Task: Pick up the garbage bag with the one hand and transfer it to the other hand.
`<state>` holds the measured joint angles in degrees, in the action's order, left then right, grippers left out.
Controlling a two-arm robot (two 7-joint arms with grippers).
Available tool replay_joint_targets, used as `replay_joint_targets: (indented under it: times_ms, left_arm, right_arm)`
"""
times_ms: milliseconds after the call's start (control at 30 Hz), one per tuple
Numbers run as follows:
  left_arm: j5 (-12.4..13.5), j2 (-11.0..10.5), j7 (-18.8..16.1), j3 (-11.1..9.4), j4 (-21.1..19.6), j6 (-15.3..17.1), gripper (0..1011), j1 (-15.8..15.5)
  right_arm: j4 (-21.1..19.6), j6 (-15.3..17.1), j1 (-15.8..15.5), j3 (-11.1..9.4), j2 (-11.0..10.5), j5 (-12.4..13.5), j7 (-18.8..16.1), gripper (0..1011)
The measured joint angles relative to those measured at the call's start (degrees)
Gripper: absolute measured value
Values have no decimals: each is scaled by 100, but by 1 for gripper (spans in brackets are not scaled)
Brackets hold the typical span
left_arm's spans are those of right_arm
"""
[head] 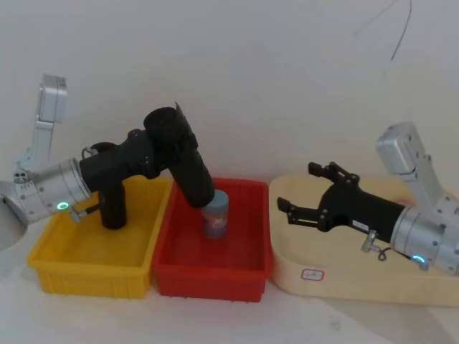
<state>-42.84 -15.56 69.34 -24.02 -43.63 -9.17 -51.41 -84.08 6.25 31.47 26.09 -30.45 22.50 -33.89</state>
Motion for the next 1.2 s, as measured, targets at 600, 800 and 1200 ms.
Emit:
replay_joint_targets:
  times_ms: [600,800,1200]
  left_arm:
    - [15,75,129,-78,237,-41,433,-156]
    - [21,245,350,-177,616,-86,433,-396]
    - [78,722,842,-327,1595,-236,433,-960]
  right_arm:
    - [88,316,292,283,161,247,-414,1000]
    - [134,352,343,333,198,275,-424,1000]
    - [194,399,368,372,201,364,-395,1000]
